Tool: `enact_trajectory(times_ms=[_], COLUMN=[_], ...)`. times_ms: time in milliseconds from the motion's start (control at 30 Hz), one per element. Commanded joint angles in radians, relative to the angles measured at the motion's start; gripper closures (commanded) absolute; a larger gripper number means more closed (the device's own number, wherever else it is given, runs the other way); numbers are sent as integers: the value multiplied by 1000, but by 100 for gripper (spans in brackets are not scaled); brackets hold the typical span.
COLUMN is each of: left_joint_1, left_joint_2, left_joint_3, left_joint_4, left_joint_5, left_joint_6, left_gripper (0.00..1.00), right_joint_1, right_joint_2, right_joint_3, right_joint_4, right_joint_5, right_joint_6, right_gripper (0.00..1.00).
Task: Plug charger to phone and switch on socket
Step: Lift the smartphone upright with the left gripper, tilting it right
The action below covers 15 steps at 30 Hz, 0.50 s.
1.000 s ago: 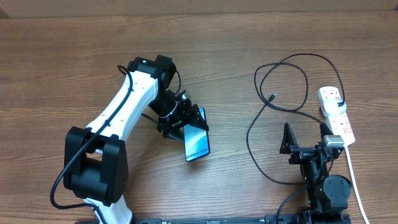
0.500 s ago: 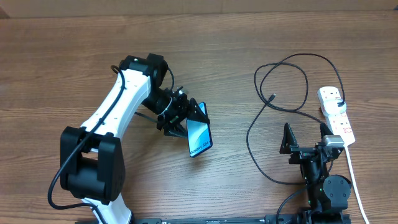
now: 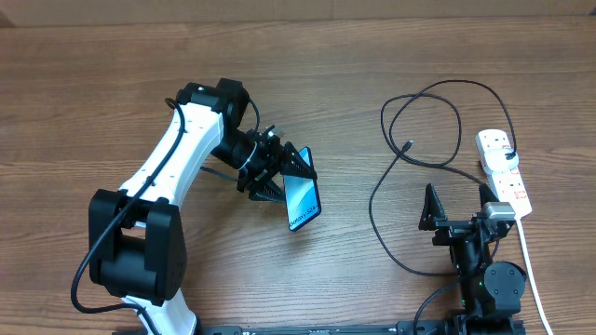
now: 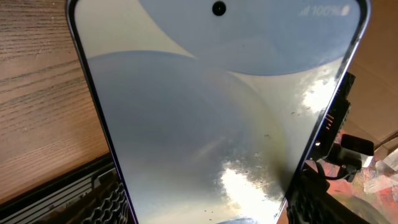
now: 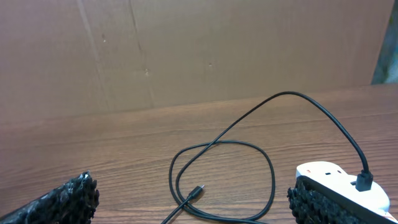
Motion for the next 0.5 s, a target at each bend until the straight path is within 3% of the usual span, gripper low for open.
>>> enact_trajectory(times_ms=[0, 467], left_joint_1=[11, 12], left_joint_2=[7, 7], left_joint_3=[30, 30], left_joint_4=[-6, -13], left_joint_5=[38, 61], left_joint_6=[35, 79], left_gripper=[37, 36], right_joint_1=[-3, -3], right_joint_2=[-12, -12], right_joint_3=[-10, -10], right_joint_4=[5, 5], right_joint_5=[6, 6], right_joint_6=[-2, -2], right_gripper=[0, 0])
